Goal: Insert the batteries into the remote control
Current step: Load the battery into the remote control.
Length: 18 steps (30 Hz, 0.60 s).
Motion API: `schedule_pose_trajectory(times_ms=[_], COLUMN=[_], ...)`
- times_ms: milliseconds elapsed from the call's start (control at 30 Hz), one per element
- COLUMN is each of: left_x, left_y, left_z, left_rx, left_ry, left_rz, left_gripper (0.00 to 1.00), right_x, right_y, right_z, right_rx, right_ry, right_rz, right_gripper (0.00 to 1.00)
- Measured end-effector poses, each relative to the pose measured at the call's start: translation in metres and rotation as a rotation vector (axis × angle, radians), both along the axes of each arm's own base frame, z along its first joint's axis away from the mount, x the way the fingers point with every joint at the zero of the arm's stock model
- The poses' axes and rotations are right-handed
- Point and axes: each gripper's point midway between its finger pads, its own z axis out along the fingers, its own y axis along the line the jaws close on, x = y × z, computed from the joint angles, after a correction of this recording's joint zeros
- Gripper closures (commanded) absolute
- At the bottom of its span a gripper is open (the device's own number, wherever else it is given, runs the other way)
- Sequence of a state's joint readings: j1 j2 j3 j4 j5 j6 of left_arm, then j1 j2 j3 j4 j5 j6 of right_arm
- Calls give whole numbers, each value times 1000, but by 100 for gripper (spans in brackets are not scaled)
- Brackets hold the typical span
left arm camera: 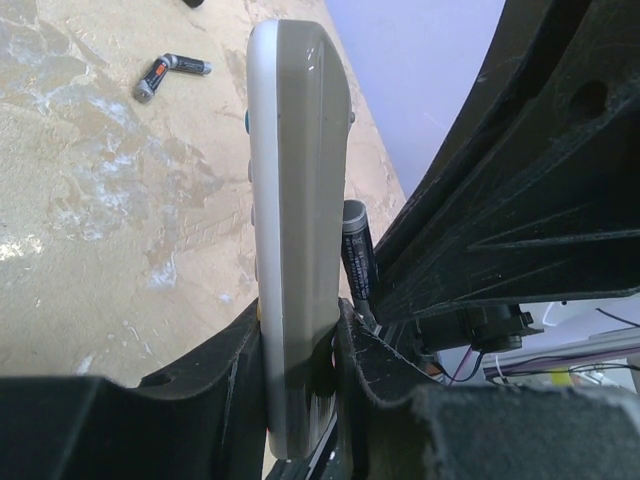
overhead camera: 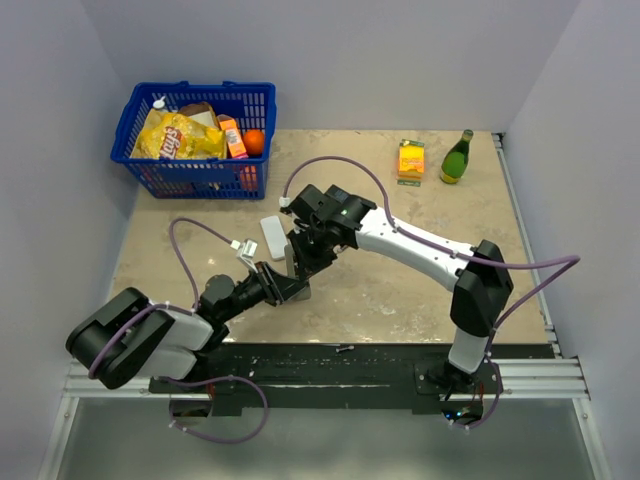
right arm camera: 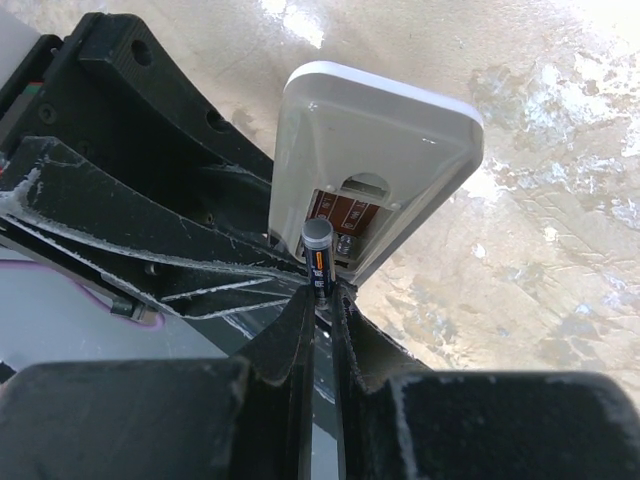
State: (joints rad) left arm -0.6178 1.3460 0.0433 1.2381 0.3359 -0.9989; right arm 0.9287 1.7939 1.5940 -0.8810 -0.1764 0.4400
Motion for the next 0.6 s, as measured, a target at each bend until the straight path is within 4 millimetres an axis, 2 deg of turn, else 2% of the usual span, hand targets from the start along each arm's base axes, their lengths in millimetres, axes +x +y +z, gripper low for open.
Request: schedule_pose_trajectory(times_ms=[600], left_x=[-4], left_y=[-3], left_z=[7], left_rx=[-7], left_ry=[-34], left_rz=[-22], left_gripper=[100], right_x=[5], right_y=[-1], right_z=[5], right_rx=[-17], right_ry=[11], right_rz=[-5], right_gripper=[100])
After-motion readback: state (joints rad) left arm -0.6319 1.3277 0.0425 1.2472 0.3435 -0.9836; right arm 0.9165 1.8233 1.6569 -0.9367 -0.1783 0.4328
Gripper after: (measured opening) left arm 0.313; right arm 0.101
